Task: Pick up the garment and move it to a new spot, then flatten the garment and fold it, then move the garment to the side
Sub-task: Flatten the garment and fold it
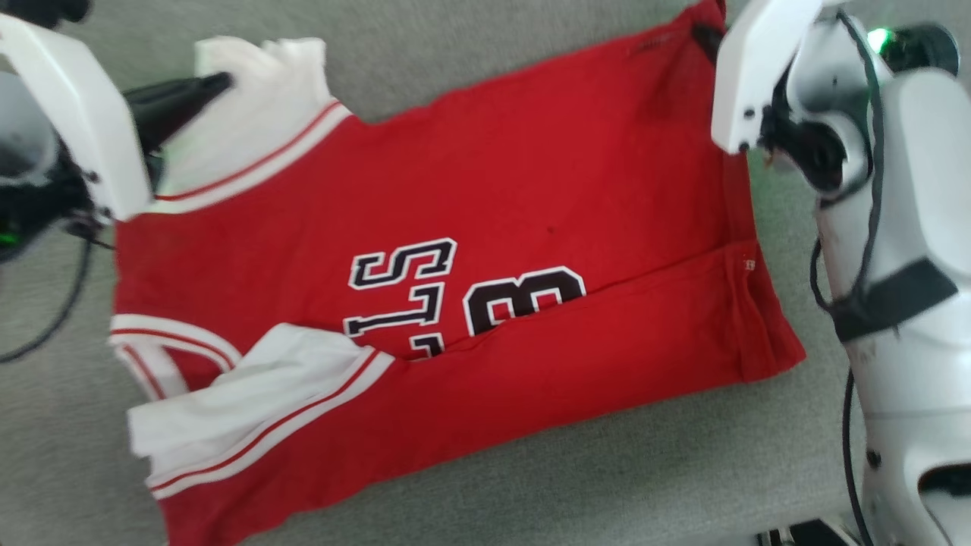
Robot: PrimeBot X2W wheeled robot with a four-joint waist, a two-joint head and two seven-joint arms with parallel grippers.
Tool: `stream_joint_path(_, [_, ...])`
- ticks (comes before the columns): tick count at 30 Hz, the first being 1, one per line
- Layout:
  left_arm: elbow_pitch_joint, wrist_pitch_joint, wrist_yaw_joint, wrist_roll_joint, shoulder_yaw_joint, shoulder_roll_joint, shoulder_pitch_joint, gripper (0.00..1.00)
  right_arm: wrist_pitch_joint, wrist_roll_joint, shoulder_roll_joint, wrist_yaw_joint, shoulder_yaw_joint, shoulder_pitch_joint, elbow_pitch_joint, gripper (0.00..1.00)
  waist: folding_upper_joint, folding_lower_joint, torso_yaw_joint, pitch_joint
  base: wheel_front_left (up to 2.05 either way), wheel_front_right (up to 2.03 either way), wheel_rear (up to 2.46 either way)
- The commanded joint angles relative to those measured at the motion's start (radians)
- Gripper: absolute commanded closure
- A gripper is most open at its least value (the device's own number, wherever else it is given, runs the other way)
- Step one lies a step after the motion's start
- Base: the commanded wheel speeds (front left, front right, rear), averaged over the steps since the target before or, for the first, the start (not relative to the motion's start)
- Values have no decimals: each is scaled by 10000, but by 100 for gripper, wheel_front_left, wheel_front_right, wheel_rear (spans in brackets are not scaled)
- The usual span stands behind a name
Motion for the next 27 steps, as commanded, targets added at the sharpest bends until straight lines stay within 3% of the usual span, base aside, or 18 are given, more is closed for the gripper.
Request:
stream_joint_path(1, [-386,-510,20,-283,108,-128,293,100,-196,364,-226,-8,245,466,-302,100,0,0,483,-816,0,0,0])
stream_joint_path(6, [-1369,-1557,21,-953,457,-68,1107,100,-105,1114,-969,-8,645,1536,-1131,100,0,0,925,-1605,0,0,0])
stream_joint_path(15, [-3716,-3981,21,-558,-62,1006,3960,100,448,2187,-2702,-8,632,5383,-4287,100,0,0,1791,-2617,0,0,0])
stream_joint_path(21, [-4413,-5552,21,-572,-370,1500,5859,100,694,2287,-2668,-8,-166,7295,-5796,100,0,0,1926,-2819,0,0,0])
stream_joint_path(27, [-4452,-5964,21,-408,-56,1488,7487,100,665,2137,-2365,-8,-1251,8530,-6484,100,0,0,1985,-2774,0,0,0])
